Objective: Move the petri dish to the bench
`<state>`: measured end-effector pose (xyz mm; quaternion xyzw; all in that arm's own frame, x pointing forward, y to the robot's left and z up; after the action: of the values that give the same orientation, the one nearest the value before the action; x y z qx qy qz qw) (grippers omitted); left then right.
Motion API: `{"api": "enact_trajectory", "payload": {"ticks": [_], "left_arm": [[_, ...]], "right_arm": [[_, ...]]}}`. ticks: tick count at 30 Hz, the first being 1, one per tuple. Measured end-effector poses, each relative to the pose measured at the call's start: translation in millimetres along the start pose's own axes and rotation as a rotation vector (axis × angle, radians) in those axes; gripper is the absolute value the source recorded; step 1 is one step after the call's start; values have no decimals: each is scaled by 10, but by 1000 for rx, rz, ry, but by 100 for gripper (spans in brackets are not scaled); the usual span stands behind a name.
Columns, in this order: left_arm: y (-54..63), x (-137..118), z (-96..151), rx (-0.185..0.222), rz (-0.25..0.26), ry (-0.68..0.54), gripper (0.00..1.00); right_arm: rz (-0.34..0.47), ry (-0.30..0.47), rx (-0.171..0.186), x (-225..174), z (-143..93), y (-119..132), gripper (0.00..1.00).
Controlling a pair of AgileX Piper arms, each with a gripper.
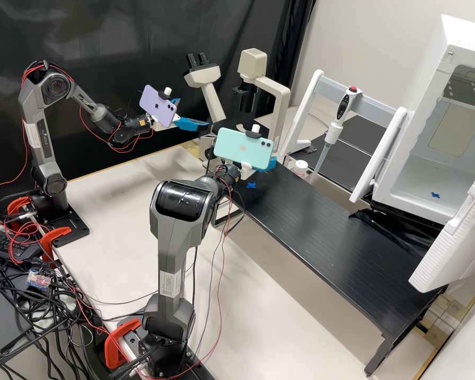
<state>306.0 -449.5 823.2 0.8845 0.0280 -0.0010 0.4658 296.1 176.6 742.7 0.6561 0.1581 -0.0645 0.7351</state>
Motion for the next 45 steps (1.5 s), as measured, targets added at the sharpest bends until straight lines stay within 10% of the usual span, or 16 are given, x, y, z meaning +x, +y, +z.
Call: {"api": "enact_trajectory", "payload": {"ticks": [32, 45], "left_arm": [[0, 0, 0, 0, 0, 0, 100], [0, 0, 0, 0, 0, 0, 100]], "right_arm": [[41, -49, -70, -286, 391, -149, 0], [-22, 22, -8, -378, 383, -200, 0]]}}
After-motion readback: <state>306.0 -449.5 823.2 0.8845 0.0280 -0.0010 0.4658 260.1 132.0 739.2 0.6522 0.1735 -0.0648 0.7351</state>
